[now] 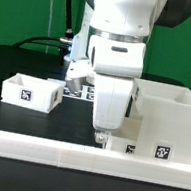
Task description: Assemble drawer
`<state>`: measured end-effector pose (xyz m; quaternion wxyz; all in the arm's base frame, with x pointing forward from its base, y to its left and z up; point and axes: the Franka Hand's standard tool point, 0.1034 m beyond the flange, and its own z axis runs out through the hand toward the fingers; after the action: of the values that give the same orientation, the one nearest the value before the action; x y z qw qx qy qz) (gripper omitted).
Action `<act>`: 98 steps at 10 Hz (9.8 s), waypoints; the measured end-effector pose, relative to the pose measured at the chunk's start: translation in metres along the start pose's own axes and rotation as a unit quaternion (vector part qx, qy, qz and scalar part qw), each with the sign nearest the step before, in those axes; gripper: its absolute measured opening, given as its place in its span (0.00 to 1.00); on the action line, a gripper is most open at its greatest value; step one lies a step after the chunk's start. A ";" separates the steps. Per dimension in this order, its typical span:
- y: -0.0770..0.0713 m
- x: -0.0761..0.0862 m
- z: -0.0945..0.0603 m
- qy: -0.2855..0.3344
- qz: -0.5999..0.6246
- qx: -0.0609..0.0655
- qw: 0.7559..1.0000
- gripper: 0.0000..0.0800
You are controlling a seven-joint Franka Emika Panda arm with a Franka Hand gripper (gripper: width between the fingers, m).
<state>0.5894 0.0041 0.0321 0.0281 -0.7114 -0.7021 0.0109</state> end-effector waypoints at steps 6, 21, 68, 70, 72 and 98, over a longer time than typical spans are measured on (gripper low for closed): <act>0.001 0.003 0.001 -0.002 -0.008 -0.005 1.000 0.81; 0.004 -0.045 -0.028 0.001 0.054 -0.036 0.998 0.81; -0.172 -0.093 0.036 0.025 0.745 -0.034 0.666 0.49; -0.177 -0.090 0.038 0.023 0.742 -0.031 0.669 0.14; -0.176 -0.090 0.038 0.023 0.740 -0.031 0.671 0.05; -0.083 -0.034 -0.012 -0.011 0.142 -0.023 0.990 0.05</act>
Offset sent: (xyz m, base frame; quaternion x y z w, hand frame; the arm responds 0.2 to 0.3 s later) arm 0.0000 0.0000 0.0000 0.0000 0.0000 0.0000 1.0000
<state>0.5067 -0.0292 0.0477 0.0015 -0.8039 -0.5947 0.0065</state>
